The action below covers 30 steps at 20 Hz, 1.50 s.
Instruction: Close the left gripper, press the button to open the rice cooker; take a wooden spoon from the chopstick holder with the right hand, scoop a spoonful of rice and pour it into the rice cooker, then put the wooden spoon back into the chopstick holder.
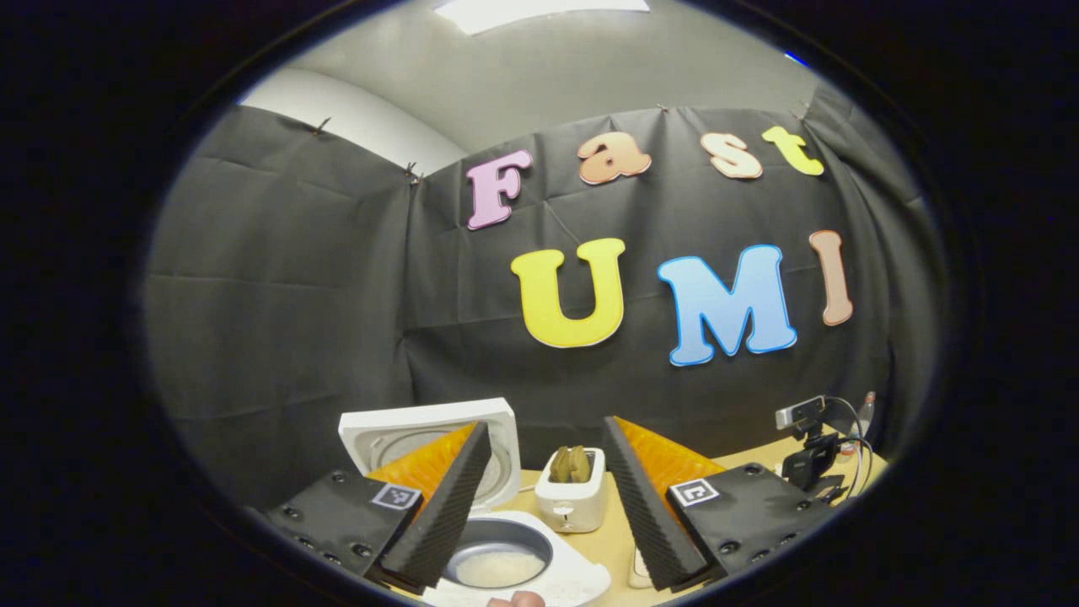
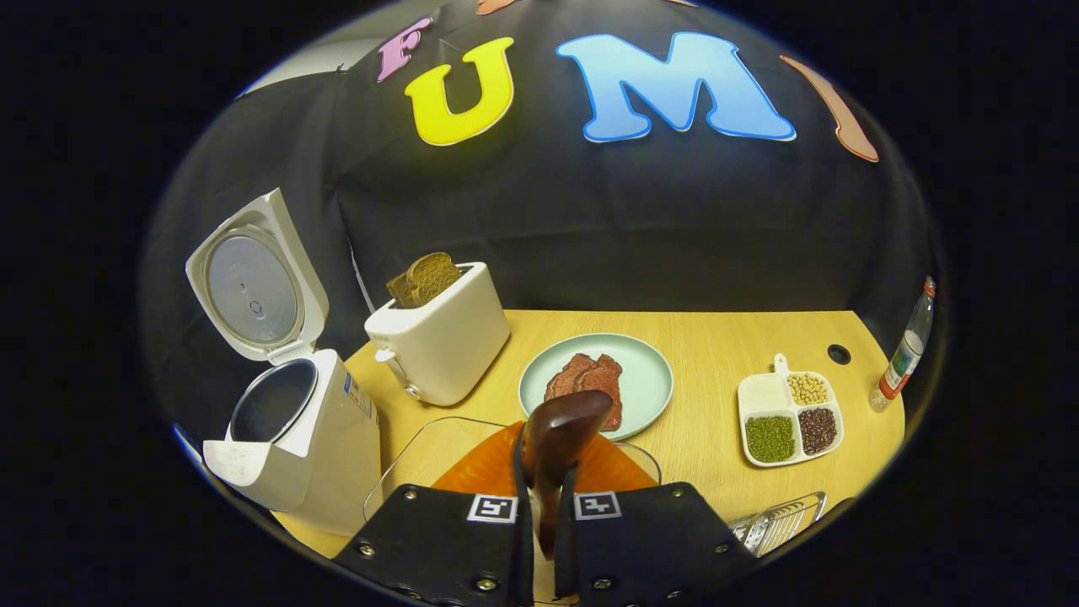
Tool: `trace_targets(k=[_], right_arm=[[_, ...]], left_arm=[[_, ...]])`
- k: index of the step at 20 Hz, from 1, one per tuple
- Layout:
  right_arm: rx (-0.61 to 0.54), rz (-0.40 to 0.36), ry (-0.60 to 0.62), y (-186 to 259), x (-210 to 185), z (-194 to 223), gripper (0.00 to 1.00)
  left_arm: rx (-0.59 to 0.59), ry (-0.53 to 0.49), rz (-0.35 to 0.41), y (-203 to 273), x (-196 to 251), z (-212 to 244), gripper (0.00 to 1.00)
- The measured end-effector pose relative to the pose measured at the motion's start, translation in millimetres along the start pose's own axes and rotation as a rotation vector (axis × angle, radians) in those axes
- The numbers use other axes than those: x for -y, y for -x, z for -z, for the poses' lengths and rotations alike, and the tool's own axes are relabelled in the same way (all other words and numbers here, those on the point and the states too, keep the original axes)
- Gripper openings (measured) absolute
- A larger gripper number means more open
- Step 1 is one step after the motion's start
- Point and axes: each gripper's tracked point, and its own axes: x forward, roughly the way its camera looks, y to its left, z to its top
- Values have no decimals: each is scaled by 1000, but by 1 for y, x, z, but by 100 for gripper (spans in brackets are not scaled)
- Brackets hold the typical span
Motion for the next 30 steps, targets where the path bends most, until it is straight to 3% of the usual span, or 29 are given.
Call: trace_targets(k=[1,5,7,10,11,12,14,21,24,26,30], right_arm=[[8,-4,0,-1,-5,0,10],[-18,-62,-89,-1,-30,8,10],[-23,-52,-159,-2,-26,8,10],[-27,-51,-349,2,-11,2,10],[-20,-64,-422,4,-6,-4,10],[-12,-78,-494,7,-3,-11,10],[12,-99,-582,13,5,-23,10],[100,-283,-879,47,-15,-89,10],[121,-345,-879,57,-36,-119,10],[132,-376,-842,59,-55,-135,10],[98,-423,-786,53,-101,-146,10]], left_arm=[[-1,-1,-5,1,-2,-1,97],[-26,6,-9,6,-4,11,97],[-28,8,-17,8,-8,9,97],[-13,6,-22,15,-14,4,97],[-10,5,-25,15,-16,1,88],[-8,7,-26,16,-16,1,88],[-13,16,-21,19,-15,2,97],[9,10,7,24,-9,-8,97],[19,25,2,24,-15,-11,97],[19,41,-18,25,-27,-8,91],[12,50,-75,34,-56,4,88]])
